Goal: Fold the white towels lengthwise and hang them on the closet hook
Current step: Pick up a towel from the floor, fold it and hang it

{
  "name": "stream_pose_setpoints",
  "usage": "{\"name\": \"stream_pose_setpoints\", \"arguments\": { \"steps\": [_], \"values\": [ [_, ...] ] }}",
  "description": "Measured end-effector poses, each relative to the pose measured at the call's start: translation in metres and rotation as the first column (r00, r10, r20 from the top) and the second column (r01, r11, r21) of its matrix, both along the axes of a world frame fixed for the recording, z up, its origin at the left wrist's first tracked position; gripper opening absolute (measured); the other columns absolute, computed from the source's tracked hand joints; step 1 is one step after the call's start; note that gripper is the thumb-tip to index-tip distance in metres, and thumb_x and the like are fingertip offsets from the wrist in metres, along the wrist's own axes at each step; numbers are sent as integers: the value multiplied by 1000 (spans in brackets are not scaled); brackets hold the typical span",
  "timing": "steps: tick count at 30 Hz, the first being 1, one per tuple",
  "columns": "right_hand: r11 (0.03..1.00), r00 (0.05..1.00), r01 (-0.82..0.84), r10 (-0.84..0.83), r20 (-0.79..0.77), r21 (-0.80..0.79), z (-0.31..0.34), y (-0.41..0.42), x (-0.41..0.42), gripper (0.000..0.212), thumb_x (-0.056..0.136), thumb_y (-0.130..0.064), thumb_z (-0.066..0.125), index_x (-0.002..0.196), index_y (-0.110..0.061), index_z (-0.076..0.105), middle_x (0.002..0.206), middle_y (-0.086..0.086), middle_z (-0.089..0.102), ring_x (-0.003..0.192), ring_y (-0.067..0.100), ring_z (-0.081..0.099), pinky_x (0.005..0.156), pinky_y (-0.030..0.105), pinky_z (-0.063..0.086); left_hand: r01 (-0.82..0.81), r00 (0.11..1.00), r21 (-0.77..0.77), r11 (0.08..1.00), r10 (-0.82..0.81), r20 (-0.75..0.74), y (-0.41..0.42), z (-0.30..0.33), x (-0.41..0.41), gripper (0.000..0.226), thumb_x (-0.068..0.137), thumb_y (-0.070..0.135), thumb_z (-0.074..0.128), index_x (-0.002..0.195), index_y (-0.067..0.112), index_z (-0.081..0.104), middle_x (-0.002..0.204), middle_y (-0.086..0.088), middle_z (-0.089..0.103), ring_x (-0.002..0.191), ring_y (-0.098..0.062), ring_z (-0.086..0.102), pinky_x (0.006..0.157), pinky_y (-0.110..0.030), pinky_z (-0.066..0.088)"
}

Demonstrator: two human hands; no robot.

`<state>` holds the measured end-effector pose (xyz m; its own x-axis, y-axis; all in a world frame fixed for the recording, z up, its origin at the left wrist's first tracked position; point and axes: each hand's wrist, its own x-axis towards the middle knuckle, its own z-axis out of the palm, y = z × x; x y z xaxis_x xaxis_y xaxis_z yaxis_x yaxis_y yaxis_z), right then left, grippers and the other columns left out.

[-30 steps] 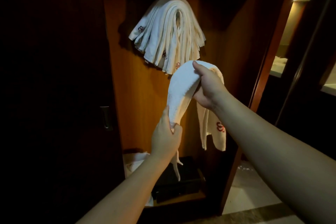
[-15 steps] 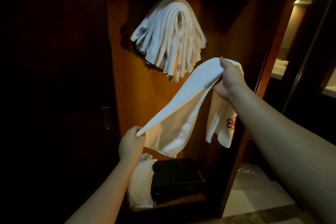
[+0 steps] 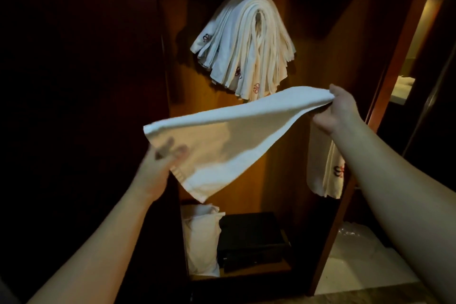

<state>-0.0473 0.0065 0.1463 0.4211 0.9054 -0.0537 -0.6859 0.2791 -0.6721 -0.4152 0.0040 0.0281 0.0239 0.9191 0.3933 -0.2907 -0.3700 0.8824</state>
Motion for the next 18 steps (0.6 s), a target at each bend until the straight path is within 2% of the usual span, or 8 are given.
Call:
{"name": "stream_pose_setpoints", "arguments": {
  "steps": [2, 4, 7, 9, 11, 14, 16, 18],
  "values": [
    [1000, 999, -28, 28, 22, 2, -5, 4, -1, 36, 103, -26, 52, 130, -2, 50, 114, 22, 68, 91, 40, 72, 57, 48, 60, 37, 959, -100, 994, -63, -275, -5, -21, 3, 37, 82, 9, 76, 117, 19, 68, 110, -3, 73, 109, -28, 67, 94, -49, 55],
    [999, 999, -33, 34, 30, -22, -15, 7, 2, 38, 105, -31, 47, 131, -4, 47, 108, 23, 68, 84, 39, 74, 51, 47, 58, -45, 936, -108, 993, 4, -353, -6, -28, 0, 32, 88, -2, 67, 107, 24, 72, 103, 1, 74, 107, -36, 66, 80, -43, 58],
    [997, 1000, -22, 22, -4, -72, -34, 11, 9, 40, 104, -31, 50, 135, -6, 49, 93, 22, 74, 78, 38, 74, 47, 44, 57, -101, 989, -48, 994, 95, -109, -7, -18, -9, 29, 89, 2, 61, 96, 28, 73, 98, 1, 74, 94, -30, 71, 60, -31, 56],
    [996, 1000, -13, 11, -25, -83, -43, 14, 9, 39, 103, -30, 51, 133, -5, 52, 84, 21, 75, 72, 38, 75, 48, 44, 58, -25, 996, -17, 1000, 26, 88, -10, -11, -8, 31, 84, 5, 60, 97, 31, 72, 97, 2, 74, 85, -20, 72, 57, -30, 57],
    [996, 999, 2, -5, -37, -84, -47, 17, 7, 39, 103, -30, 51, 134, -6, 53, 94, 22, 75, 76, 40, 74, 53, 45, 59, -3, 998, -50, 999, 6, 66, -12, -10, -1, 35, 88, 5, 60, 100, 36, 73, 99, 3, 75, 86, -18, 72, 58, -28, 57],
    [996, 999, 19, -24, -46, -90, -51, 18, 9, 35, 101, -29, 54, 131, -9, 54, 103, 20, 75, 81, 39, 75, 59, 49, 60, -69, 988, -104, 992, 53, -148, -14, -15, 3, 41, 97, 6, 57, 94, 42, 75, 102, 4, 75, 89, -16, 72, 60, -27, 56],
    [993, 998, 35, -40, -40, -112, -52, 17, 13, 30, 101, -27, 56, 125, -9, 57, 97, 18, 77, 82, 37, 76, 61, 49, 61, -63, 989, -86, 994, 50, -142, -13, -16, -3, 40, 98, 5, 53, 90, 38, 75, 103, 5, 74, 91, -17, 72, 59, -30, 56],
    [989, 998, 58, -62, -28, -135, -52, 17, 16, 29, 99, -23, 58, 124, -8, 59, 98, 16, 77, 84, 34, 76, 65, 47, 62, 21, 998, -69, 997, -25, -58, -12, -14, -9, 46, 98, -4, 45, 79, 28, 73, 101, 7, 74, 94, -20, 72, 60, -34, 57]
  ]
}}
